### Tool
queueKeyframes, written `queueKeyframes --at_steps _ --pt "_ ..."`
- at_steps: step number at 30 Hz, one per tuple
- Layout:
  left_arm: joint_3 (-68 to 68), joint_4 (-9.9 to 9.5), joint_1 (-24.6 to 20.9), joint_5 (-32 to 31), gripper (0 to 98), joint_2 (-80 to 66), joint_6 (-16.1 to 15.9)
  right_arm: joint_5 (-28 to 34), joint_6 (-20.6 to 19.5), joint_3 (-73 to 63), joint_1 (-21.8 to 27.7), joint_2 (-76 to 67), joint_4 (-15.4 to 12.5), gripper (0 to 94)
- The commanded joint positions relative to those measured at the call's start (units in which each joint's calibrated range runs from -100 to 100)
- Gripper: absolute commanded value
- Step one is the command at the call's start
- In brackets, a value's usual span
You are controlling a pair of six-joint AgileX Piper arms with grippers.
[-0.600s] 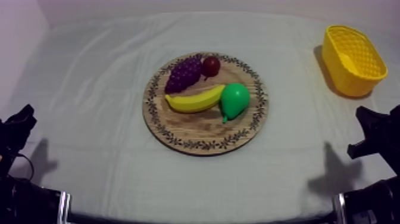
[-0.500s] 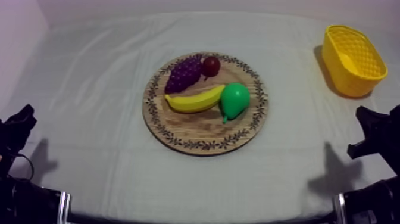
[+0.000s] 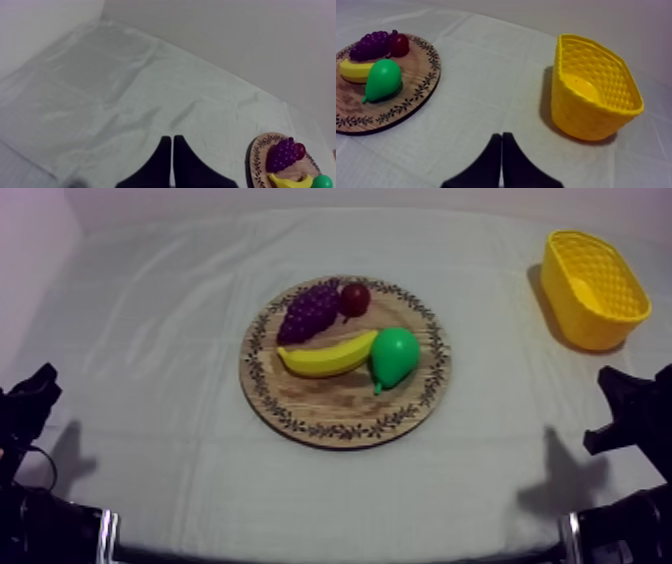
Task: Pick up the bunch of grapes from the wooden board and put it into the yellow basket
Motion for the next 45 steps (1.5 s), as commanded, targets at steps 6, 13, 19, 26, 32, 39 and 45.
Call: queueKeyframes --at_steps 6,13,19,26,32,39,45 --pt "0.0 0.02 -0.03 -0.01 0.1 0.05 0.0 0.02 0.0 0.0 -0.01 -0.02 -0.01 0.4" --pt "0.0 0.02 -0.03 -0.01 0.1 0.05 0.0 0.02 0.0 0.0 -0.01 -0.02 -0.01 0.4" --pt "0.0 0.02 -0.03 -0.01 0.1 0.05 0.0 0.02 -1.04 0.0 -0.42 -0.02 -0.01 0.4" --pt "0.0 0.02 -0.03 -0.01 0.1 0.05 0.0 1.7 -3.22 0.0 -0.45 -0.02 0.18 0.9" --pt "0.0 0.02 -0.03 -0.01 0.1 0.05 0.0 2.37 -4.77 -1.63 -1.2 1.83 1.57 0.7" --pt "0.0 0.02 -0.03 -0.01 0.1 0.05 0.0 4.74 -6.2 -16.61 -1.9 12.94 1.21 0.7" --pt "0.0 0.02 -0.03 -0.01 0.1 0.05 0.0 10.16 -4.84 -36.01 -2.93 25.56 -2.02 0.7"
